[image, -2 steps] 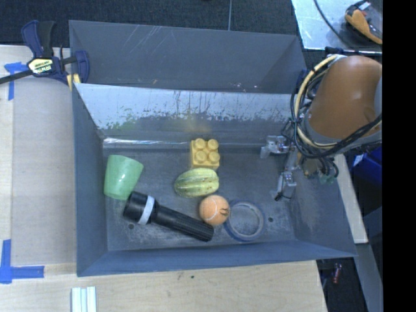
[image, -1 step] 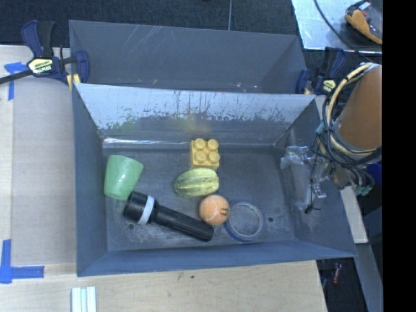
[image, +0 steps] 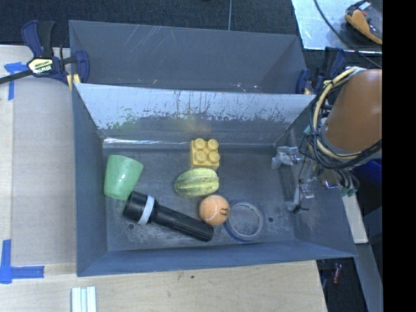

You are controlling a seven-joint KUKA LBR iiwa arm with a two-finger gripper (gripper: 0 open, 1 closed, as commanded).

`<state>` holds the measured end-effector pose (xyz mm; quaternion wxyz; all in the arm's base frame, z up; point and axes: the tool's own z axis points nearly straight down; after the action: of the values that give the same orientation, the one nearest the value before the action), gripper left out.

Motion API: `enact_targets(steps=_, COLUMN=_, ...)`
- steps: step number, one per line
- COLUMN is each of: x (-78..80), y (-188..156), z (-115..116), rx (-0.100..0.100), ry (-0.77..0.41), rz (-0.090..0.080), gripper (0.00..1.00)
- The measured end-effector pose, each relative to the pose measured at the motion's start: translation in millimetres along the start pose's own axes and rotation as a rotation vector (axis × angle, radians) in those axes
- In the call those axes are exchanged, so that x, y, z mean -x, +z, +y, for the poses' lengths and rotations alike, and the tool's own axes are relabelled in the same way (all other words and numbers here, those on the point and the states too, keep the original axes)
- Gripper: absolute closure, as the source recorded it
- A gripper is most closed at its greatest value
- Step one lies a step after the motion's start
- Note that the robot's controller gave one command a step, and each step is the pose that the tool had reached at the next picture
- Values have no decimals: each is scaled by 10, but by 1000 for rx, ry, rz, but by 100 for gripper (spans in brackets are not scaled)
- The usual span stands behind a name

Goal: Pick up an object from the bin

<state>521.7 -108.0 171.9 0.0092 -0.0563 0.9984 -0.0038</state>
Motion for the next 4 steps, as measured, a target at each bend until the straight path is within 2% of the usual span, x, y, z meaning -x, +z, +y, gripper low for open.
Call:
enact_targets(steps=1, x=-50, y=-65, z=110, rx=1, ry=-362, rz=0, gripper=0)
enact_targets(steps=2, x=-13, y=641, z=493, rx=6, ry=-121, rz=3, gripper=0)
enact_targets(steps=3, x=-9, y=772, z=559, rx=6, ry=-109, rz=5, gripper=0)
enact_targets(steps=4, x=257, y=951, z=695, rx=6, ry=-525, rz=-1, gripper=0)
